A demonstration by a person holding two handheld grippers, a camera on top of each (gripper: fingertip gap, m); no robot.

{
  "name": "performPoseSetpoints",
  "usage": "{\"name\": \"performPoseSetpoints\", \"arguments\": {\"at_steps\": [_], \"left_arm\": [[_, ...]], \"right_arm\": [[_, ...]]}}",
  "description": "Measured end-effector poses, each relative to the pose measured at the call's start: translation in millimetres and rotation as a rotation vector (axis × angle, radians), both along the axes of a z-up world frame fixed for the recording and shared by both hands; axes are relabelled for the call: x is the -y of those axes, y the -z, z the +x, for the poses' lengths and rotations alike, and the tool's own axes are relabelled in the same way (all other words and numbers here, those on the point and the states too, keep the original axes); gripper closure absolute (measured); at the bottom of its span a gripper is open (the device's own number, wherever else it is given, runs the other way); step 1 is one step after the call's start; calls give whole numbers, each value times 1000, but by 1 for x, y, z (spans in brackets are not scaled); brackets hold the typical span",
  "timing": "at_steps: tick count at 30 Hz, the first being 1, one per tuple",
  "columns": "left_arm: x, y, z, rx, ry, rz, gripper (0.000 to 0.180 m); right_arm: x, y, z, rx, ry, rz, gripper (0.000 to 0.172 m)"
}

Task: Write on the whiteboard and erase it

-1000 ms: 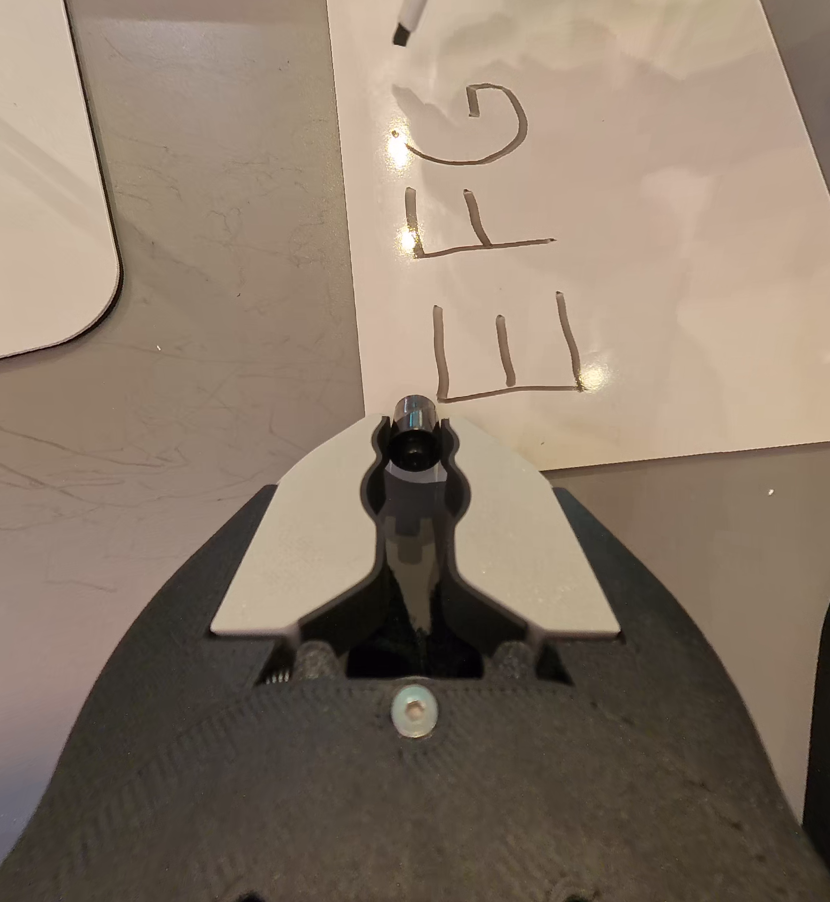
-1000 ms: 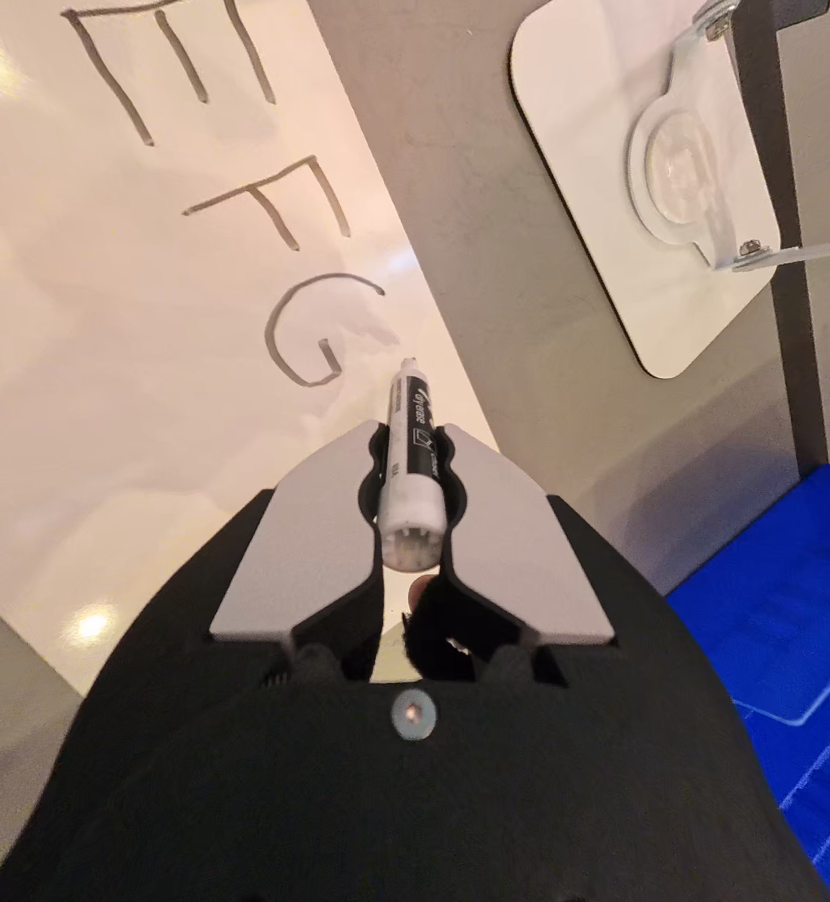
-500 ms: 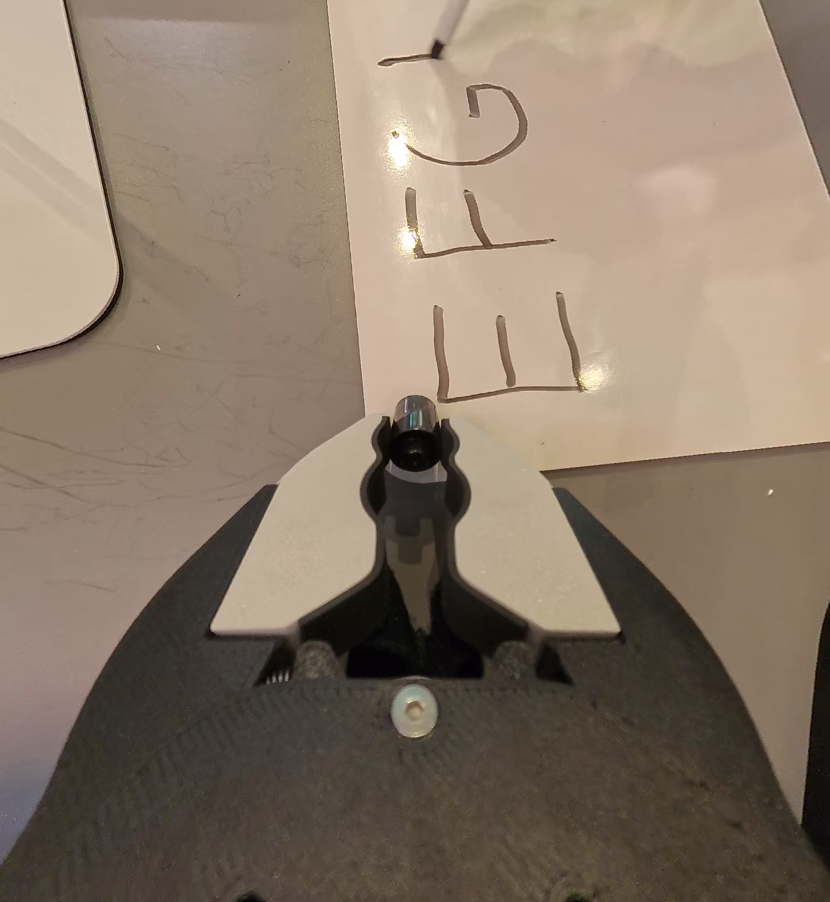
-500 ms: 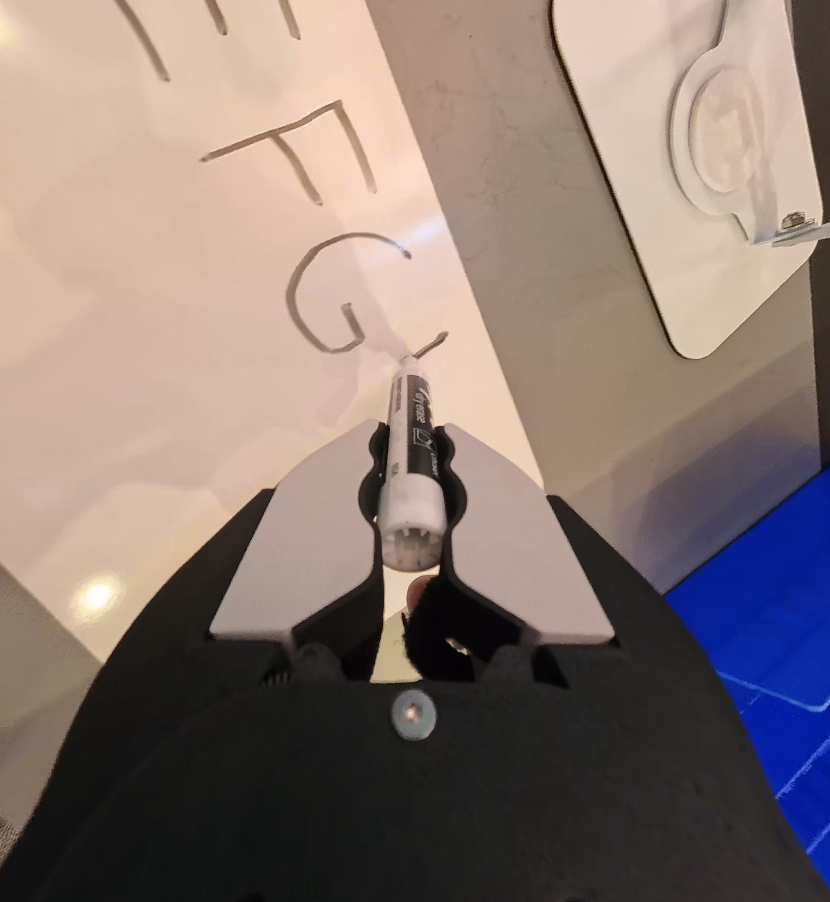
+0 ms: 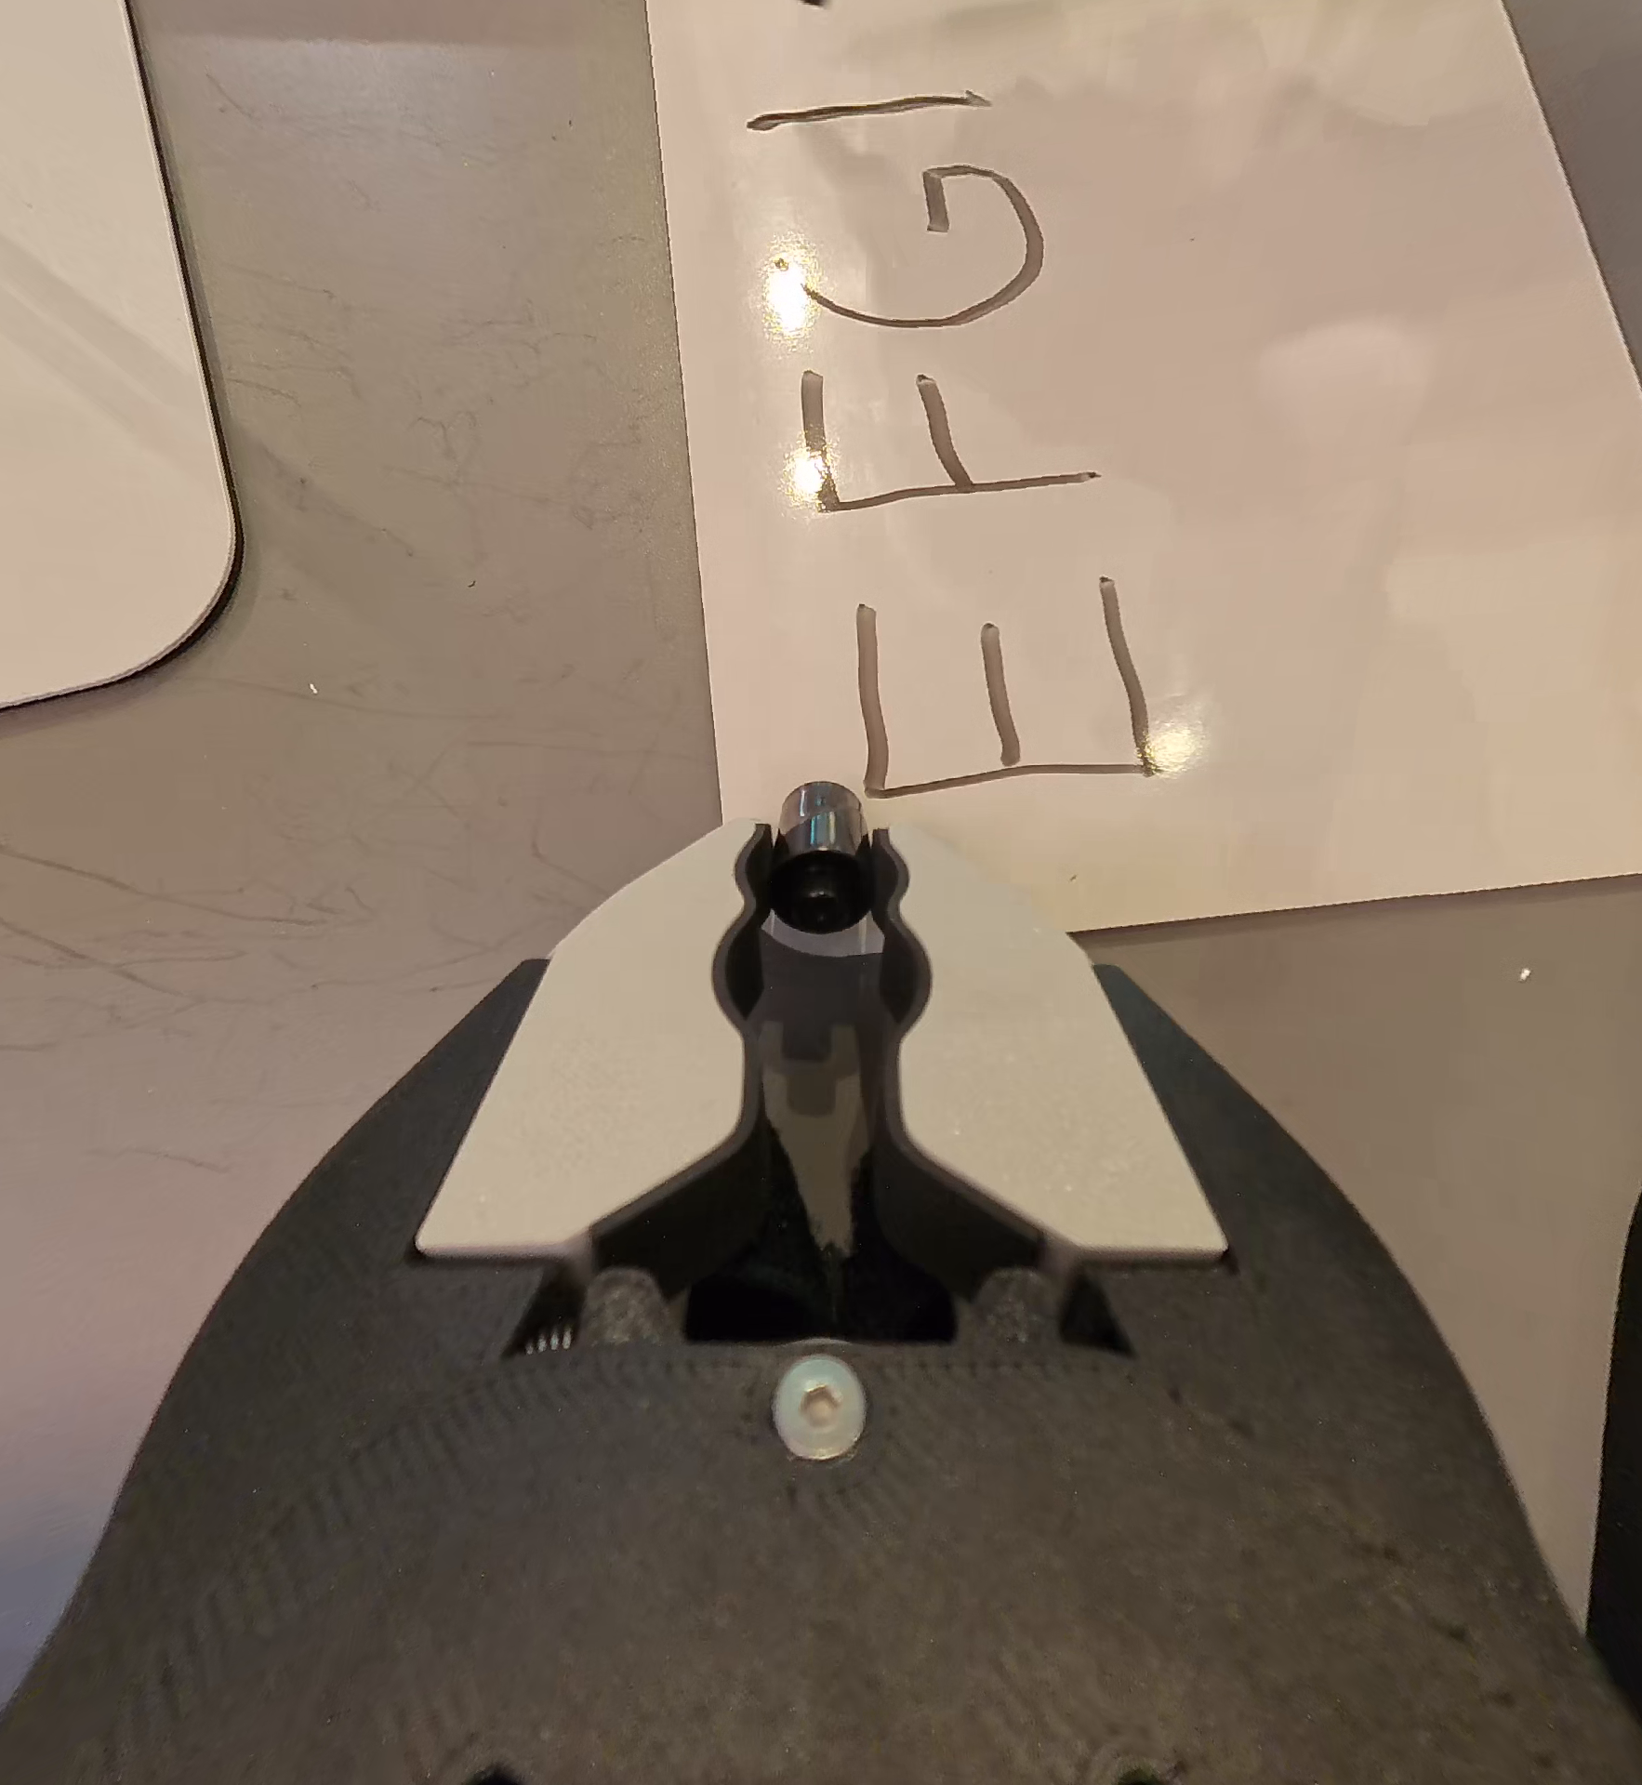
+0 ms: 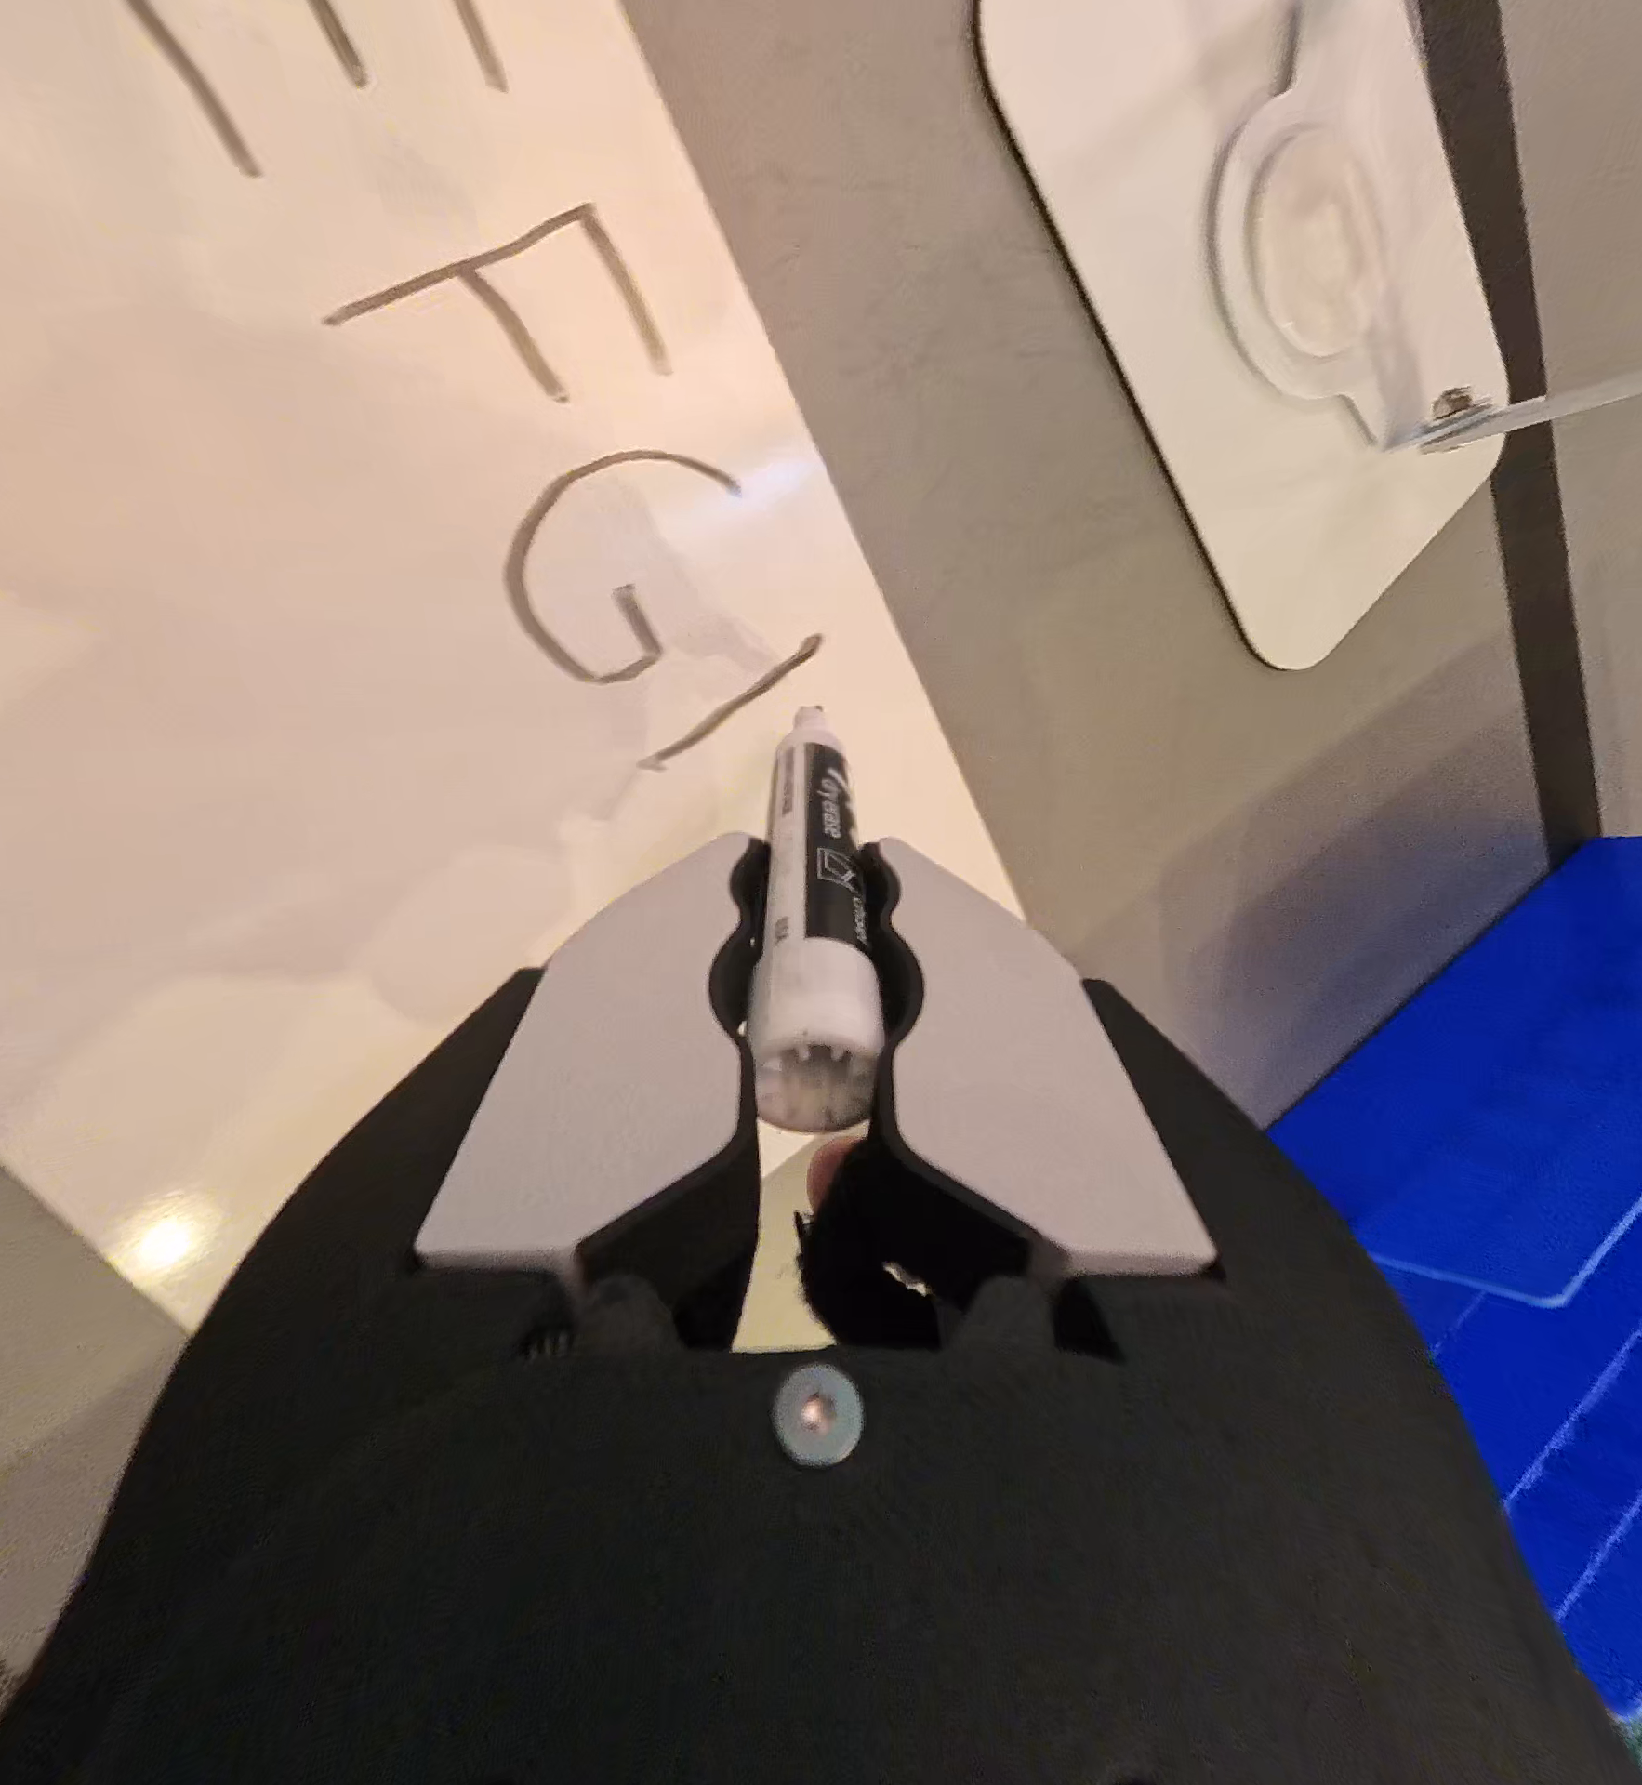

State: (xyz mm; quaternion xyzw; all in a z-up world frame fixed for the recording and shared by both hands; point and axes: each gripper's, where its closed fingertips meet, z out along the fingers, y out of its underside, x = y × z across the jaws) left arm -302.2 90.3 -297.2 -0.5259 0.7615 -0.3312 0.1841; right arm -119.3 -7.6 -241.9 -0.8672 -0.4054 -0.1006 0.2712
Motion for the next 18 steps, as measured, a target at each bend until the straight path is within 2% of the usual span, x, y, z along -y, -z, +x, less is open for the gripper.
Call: {"name": "performPoseSetpoints", "arguments": {"at_steps": [5, 9, 18], "left_arm": [[0, 0, 0, 0, 0, -1, 161], [0, 0, 0, 0, 0, -1, 161], [0, 0, 0, 0, 0, -1, 161]], "right_arm": [[-17, 3, 12, 24, 7, -3, 151], [-16, 12, 17, 37, 9, -25, 151], [23, 11, 15, 25, 17, -64, 151]]}}
